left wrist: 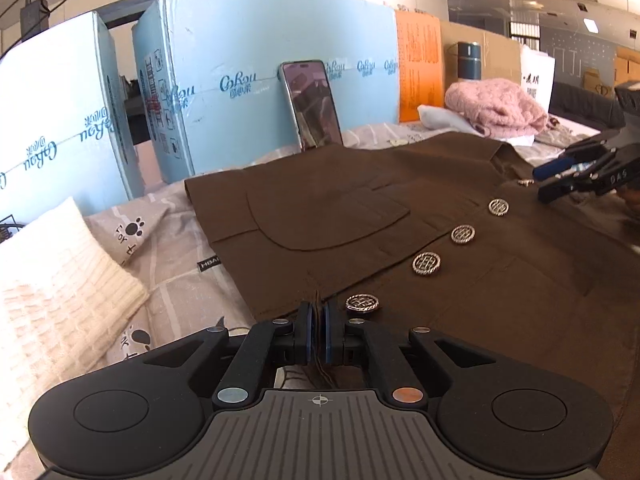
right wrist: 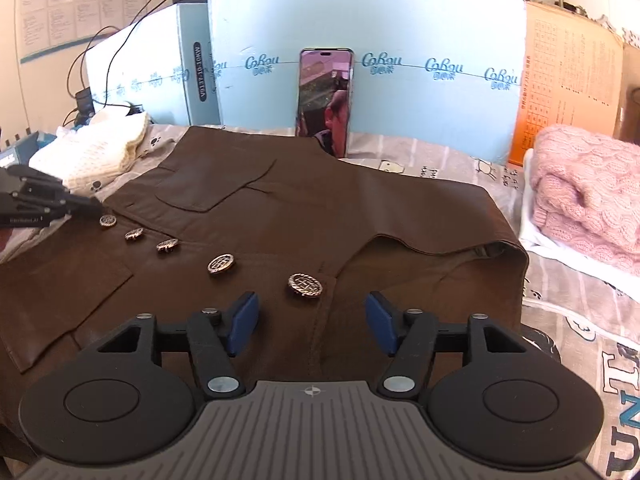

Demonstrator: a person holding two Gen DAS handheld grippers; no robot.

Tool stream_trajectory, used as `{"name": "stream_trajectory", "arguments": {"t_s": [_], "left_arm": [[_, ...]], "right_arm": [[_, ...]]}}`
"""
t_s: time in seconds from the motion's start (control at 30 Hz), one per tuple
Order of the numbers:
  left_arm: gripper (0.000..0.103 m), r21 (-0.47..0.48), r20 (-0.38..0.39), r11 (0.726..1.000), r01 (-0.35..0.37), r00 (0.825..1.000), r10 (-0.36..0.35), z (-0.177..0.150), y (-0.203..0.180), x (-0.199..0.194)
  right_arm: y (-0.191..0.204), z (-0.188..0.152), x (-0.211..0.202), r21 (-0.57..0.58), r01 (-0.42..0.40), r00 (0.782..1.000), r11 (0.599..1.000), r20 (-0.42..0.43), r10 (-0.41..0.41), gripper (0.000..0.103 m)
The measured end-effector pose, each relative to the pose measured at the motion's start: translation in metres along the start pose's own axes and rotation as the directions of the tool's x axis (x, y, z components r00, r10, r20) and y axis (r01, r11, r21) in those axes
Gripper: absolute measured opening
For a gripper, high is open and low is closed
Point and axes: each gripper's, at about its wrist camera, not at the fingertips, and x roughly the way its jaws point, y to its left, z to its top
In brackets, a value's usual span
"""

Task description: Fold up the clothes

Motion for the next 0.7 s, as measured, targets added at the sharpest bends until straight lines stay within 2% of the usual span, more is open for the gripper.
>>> {"name": "stream_trajectory", "arguments": {"t_s": [0.03, 0.1, 0.17, 0.2, 0.23, 0.33, 0.37, 0.4, 0.47, 0.53, 0.6, 0.7], "left_arm": [[0.017, -0.009, 0.007, 1.0, -0.011, 1.0, 0.011, 0.001, 0.002, 0.0], [0.021, -0.051, 0.043, 0.998, -0.041, 0.998, 0.043, 0.005, 0.008, -0.003], [0.031, -0.117, 0.046, 0.991, -0.065, 0.996, 0.071, 0.011, 0.017, 0.0], [0.039, -0.15, 0.032, 0.986, -0.076, 0.996, 0.082, 0.014, 0.021, 0.004], [0.042, -0.178, 0.007, 0.98, -0.092, 0.995, 0.095, 0.016, 0.024, 0.009], [0.042, -0.215, -0.05, 0.968, -0.127, 0.992, 0.119, 0.016, 0.029, 0.024], [0.042, -0.224, -0.056, 0.967, -0.124, 0.992, 0.114, 0.015, 0.031, 0.027], [0.042, -0.233, -0.056, 0.965, -0.119, 0.993, 0.109, 0.014, 0.031, 0.029], [0.041, -0.242, -0.048, 0.965, -0.105, 0.994, 0.096, 0.011, 0.032, 0.031], [0.04, -0.233, -0.034, 0.969, -0.083, 0.996, 0.077, 0.01, 0.029, 0.029], [0.04, -0.217, -0.019, 0.974, -0.063, 0.998, 0.061, 0.011, 0.025, 0.026], [0.041, -0.185, -0.014, 0.979, -0.085, 0.996, 0.084, 0.015, 0.02, 0.023]], "right_arm": [[-0.008, 0.004, -0.001, 0.037, 0.002, 1.0, 0.999, 0.001, -0.002, 0.065], [-0.026, 0.015, 0.0, 0.124, 0.016, 1.0, 0.992, 0.0, -0.016, 0.065], [-0.042, 0.026, 0.008, 0.22, 0.018, 1.0, 0.975, -0.02, -0.014, 0.065], [-0.048, 0.03, 0.014, 0.264, 0.013, 1.0, 0.964, -0.031, -0.005, 0.065], [-0.053, 0.033, 0.021, 0.301, 0.0, 0.999, 0.954, -0.041, 0.013, 0.065], [-0.06, 0.039, 0.043, 0.376, -0.02, 0.996, 0.926, -0.077, 0.053, 0.062], [-0.061, 0.04, 0.05, 0.39, -0.026, 0.994, 0.92, -0.089, 0.065, 0.058], [-0.061, 0.04, 0.056, 0.4, -0.035, 0.992, 0.916, -0.097, 0.08, 0.048], [-0.057, 0.041, 0.065, 0.393, -0.045, 0.992, 0.918, -0.092, 0.088, 0.039], [-0.052, 0.042, 0.068, 0.351, -0.041, 0.995, 0.936, -0.074, 0.072, 0.014], [-0.049, 0.045, 0.072, 0.3, -0.009, 0.997, 0.954, -0.07, 0.032, 0.011], [-0.053, 0.045, 0.075, 0.277, 0.005, 0.997, 0.961, -0.079, 0.017, 0.012]]}}
